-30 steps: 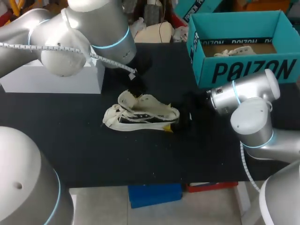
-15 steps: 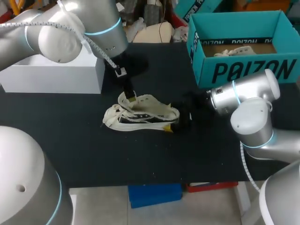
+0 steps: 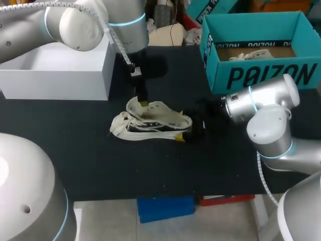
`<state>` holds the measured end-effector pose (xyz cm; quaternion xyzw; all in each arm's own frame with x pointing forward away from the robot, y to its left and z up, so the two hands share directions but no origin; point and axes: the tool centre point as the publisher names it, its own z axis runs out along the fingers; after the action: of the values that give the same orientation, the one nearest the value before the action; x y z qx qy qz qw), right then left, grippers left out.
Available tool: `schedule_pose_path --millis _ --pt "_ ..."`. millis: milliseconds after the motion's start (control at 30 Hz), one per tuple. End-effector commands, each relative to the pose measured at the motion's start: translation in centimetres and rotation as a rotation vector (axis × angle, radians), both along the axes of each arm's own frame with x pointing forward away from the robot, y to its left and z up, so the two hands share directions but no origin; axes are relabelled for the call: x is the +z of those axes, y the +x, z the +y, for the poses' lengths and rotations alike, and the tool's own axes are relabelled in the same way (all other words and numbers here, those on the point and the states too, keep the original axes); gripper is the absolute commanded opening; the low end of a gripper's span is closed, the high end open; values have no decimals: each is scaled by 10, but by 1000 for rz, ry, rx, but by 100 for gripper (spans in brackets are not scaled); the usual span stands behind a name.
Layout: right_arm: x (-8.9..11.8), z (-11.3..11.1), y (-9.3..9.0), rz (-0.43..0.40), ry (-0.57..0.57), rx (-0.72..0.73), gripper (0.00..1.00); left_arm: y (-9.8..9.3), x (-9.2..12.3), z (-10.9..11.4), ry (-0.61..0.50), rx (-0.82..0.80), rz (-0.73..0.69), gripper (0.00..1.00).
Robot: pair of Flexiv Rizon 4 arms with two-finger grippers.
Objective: Take the shoe out of the shoebox, open the shoe tongue, remove and reinsert the insole, then place the shoe into the shoebox
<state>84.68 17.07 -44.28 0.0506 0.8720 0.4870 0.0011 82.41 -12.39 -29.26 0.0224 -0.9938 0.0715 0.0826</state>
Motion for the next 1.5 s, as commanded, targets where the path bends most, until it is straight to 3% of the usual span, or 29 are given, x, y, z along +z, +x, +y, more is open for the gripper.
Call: schedule_pose_path --millis 33,400,733,1500 --pt "-2 0 0 0 -1 -2 0 8 -16 -1 -19 -10 0 0" --pt "-2 0 0 0 -1 -2 0 27 -41 -22 -9 -81 15 0" --pt "-2 0 0 0 -1 -2 0 16 -68 -35 8 -108 43 0" --pt "-2 0 0 0 -1 -2 0 -10 -118 -38 -2 -128 122 0"
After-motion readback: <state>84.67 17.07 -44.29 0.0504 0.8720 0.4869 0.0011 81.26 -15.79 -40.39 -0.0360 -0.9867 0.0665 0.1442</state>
